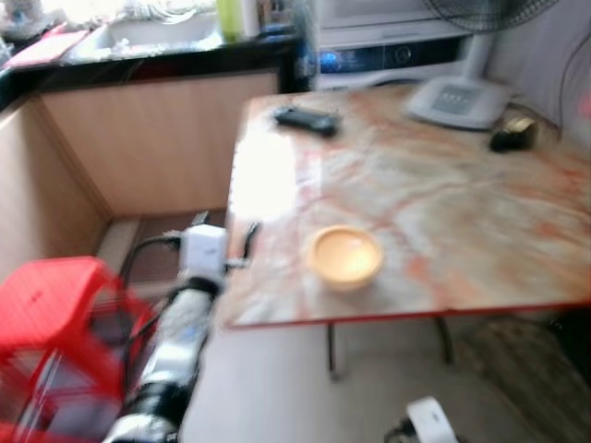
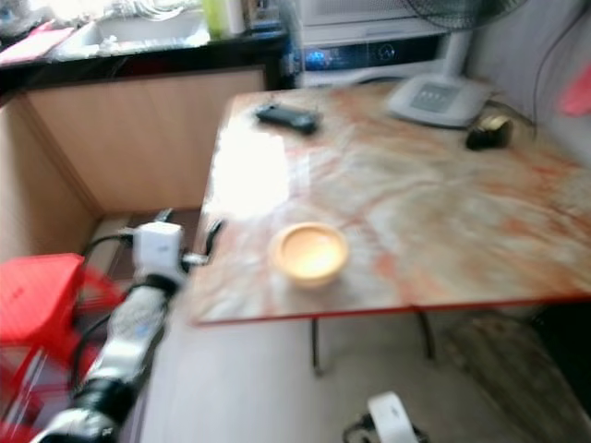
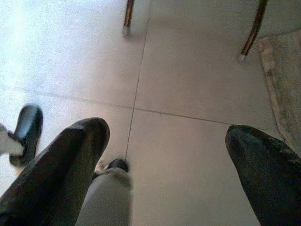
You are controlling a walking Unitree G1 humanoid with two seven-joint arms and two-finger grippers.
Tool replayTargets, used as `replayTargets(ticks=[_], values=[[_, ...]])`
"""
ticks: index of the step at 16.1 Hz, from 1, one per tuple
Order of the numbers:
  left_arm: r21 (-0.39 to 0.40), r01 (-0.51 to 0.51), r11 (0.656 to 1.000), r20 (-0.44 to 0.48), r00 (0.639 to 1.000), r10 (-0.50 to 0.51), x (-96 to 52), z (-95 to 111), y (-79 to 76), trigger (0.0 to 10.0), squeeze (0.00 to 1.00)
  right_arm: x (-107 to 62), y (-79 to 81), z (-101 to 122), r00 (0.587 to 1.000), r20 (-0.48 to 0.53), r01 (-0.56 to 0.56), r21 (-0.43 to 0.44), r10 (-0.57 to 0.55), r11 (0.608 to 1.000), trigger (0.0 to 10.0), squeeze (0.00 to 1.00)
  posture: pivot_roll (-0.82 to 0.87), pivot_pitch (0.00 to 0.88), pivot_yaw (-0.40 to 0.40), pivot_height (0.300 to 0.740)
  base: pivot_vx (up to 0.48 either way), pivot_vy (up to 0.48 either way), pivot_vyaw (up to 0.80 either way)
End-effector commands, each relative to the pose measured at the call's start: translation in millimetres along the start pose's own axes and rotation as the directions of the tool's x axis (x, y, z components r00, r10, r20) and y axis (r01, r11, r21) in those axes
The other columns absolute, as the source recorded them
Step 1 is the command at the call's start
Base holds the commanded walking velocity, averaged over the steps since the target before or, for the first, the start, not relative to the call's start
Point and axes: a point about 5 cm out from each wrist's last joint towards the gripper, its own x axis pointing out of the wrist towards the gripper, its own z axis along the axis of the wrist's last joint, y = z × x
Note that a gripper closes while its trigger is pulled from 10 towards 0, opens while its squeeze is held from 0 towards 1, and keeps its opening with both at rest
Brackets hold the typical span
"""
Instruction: Restocking fridge
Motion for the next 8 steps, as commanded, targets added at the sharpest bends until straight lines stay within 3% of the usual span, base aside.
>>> replayTargets(ticks=[1, 3, 8], values=[[-0.014, 0.034, 0.999, 0.028, 0.999, -0.034, 5.4, 7.9, -9.2, 10.0, 0.00, -1.7, -5.5, -7.3, 1.000, -0.021, 0.012, -0.003, -0.012, 1.000, 10.0, 0.00, 0.01, 0.000, 0.055, 0.740, 0.315, 0.000, -0.80], [-0.011, 0.037, 0.999, 0.024, 0.999, -0.037, 5.1, 7.3, -9.8, 10.0, 0.00, -1.7, -5.6, -7.2, 1.000, -0.022, 0.010, -0.003, -0.010, 1.000, 10.0, 0.00, 0.01, 0.000, 0.055, 0.740, 0.157, 0.000, -0.80], [-0.015, 0.045, 0.999, 0.021, 0.999, -0.045, 4.3, 7.4, -11.1, 10.0, 0.00, -1.7, -5.7, -6.8, 1.000, -0.016, 0.013, 0.003, -0.013, 1.000, 10.0, 0.00, 0.01, 0.000, 0.055, 0.740, 0.000, 0.000, 0.00]])
